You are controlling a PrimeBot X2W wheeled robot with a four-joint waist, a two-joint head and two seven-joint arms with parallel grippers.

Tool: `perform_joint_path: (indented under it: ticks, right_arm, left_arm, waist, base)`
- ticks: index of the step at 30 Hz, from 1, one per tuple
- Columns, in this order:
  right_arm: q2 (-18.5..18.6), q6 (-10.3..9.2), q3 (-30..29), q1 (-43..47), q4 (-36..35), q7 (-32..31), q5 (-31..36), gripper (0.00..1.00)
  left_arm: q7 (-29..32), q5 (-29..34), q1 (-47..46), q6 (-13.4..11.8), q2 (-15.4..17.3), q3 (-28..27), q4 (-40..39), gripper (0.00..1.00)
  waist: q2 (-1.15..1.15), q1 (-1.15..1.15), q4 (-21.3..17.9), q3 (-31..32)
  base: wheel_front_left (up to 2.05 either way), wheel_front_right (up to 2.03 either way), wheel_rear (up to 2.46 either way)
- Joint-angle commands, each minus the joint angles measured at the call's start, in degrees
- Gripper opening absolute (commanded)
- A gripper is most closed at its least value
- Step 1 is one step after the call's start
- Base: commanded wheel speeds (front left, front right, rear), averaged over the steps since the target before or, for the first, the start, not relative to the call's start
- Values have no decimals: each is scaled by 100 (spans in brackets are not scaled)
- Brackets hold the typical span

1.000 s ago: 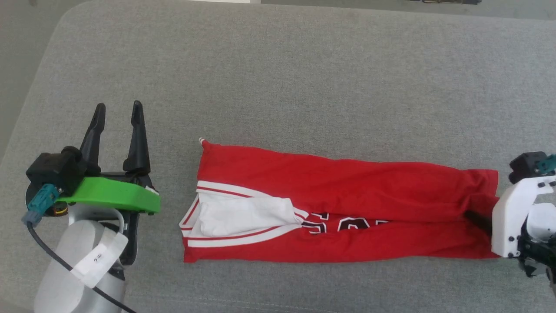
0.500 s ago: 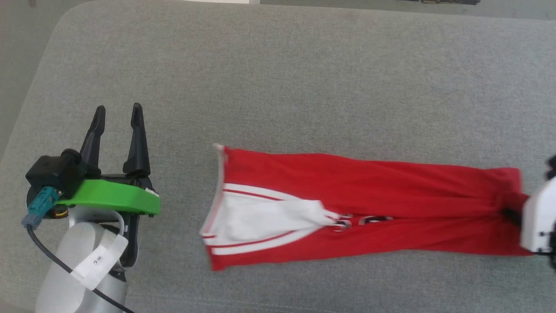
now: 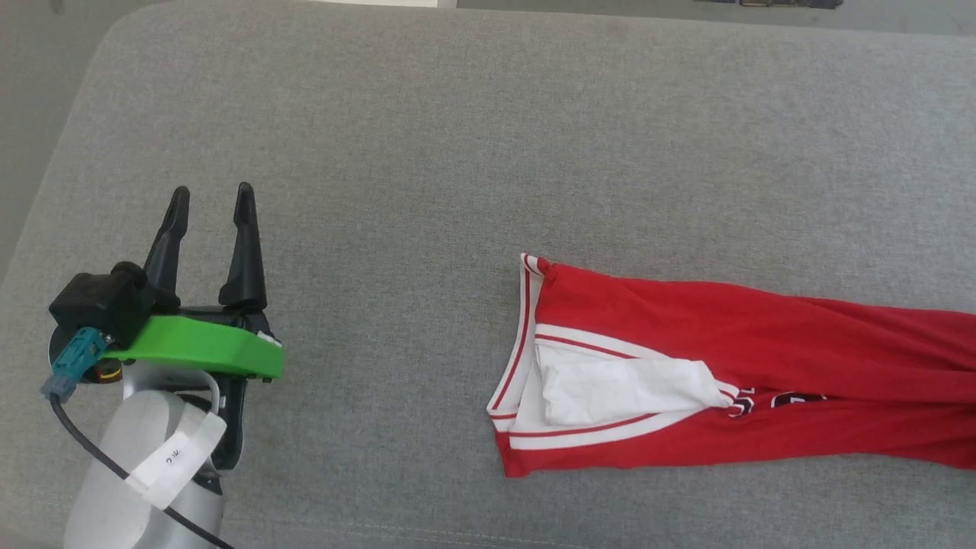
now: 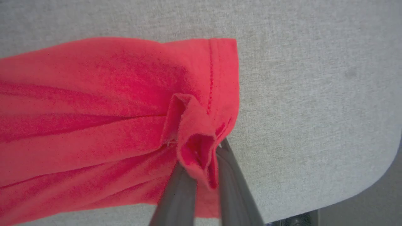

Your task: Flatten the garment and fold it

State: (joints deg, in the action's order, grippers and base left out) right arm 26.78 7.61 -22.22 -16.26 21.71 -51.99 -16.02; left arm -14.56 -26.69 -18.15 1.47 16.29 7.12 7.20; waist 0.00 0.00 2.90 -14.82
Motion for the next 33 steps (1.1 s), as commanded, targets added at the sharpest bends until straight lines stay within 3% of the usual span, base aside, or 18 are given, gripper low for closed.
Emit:
perform_joint_path:
  ticks: [1, 7, 13, 17, 25, 33]
  right_arm:
    - [-33, -12, -26, -70, -88, -56, 104, 0]
    - [148, -12, 478, 155, -687, -801, 238, 0]
    - [488, -12, 1237, 445, -1921, -1833, -74, 0]
    - [512, -12, 1864, 479, -2950, -2273, -431, 0]
    - [325, -12, 3274, 62, -3539, -2121, -752, 0]
    - [-199, -12, 4577, -638, -3033, -1483, -996, 0]
  left_arm:
    - [-43, 31, 51, 24, 26, 6, 17, 100]
    - [-42, -1, 157, 18, 31, 24, 69, 100]
    - [-32, -26, 254, -17, 61, 13, 59, 100]
    - [-15, -50, 302, -54, 70, 14, 3, 100]
    - [-3, -73, 271, -67, 70, 58, -53, 100]
    - [-9, -98, 310, -94, 92, 42, -85, 100]
  waist:
    - [0, 0, -22, 33]
    - [0, 0, -72, 209]
    - [0, 0, -137, 372]
    - [0, 0, -183, 423]
    - [0, 0, -142, 415]
    - [0, 0, -58, 408]
  base:
    - [0, 0, 0]
    - [0, 0, 0]
    - [0, 0, 0]
    - [0, 0, 0]
    - [0, 0, 0]
    - [0, 0, 0]
